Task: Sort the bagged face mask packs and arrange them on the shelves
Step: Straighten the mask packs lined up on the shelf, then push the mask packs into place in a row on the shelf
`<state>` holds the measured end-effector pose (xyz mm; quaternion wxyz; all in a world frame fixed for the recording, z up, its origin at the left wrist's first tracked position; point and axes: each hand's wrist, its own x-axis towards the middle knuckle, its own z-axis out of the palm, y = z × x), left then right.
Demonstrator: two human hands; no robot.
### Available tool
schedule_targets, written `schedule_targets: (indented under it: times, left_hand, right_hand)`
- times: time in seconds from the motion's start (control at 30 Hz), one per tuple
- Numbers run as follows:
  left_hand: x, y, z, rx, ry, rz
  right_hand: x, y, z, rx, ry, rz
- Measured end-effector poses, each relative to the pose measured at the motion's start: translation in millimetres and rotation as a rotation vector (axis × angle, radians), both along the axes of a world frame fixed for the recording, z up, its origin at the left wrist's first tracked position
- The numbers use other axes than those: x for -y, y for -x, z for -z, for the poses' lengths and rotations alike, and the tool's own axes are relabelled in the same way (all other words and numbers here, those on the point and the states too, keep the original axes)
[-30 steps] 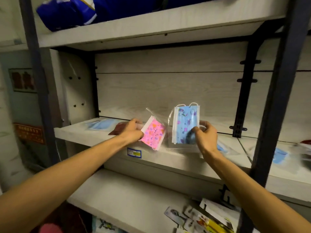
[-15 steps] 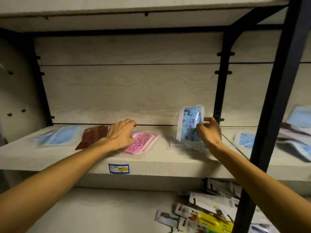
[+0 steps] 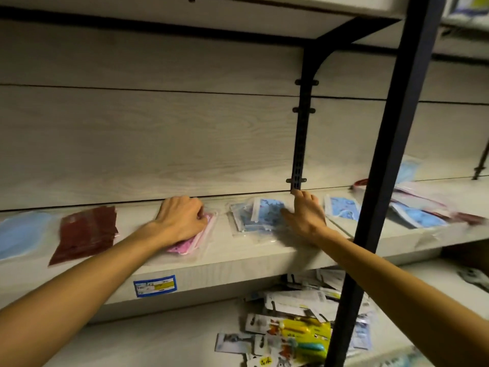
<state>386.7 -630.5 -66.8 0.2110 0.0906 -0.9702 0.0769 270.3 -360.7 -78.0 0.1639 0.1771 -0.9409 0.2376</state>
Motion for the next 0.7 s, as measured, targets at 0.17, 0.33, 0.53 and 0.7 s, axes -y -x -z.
schedule_targets:
  times: [0.17, 0.33, 0.53, 0.7]
  left_hand:
    - [-10, 4, -5, -0.068, -0.001, 0.012]
    - [-40, -7, 6, -0.149, -0.039, 0.123]
    - [-102, -29, 14, -0.111, 0.015, 0.209]
    - [-170, -57, 18, -0.132, -0.046, 0.226]
  right_hand:
    - [-13, -5, 11, 0.027, 0.015, -0.093]
    - [-32, -20, 18, -0.057, -0.028, -0.168]
    - [-85, -57, 36, -0.124, -0.087, -0.317]
    - [-144, -82, 54, -0.141, -0.228, -0.513]
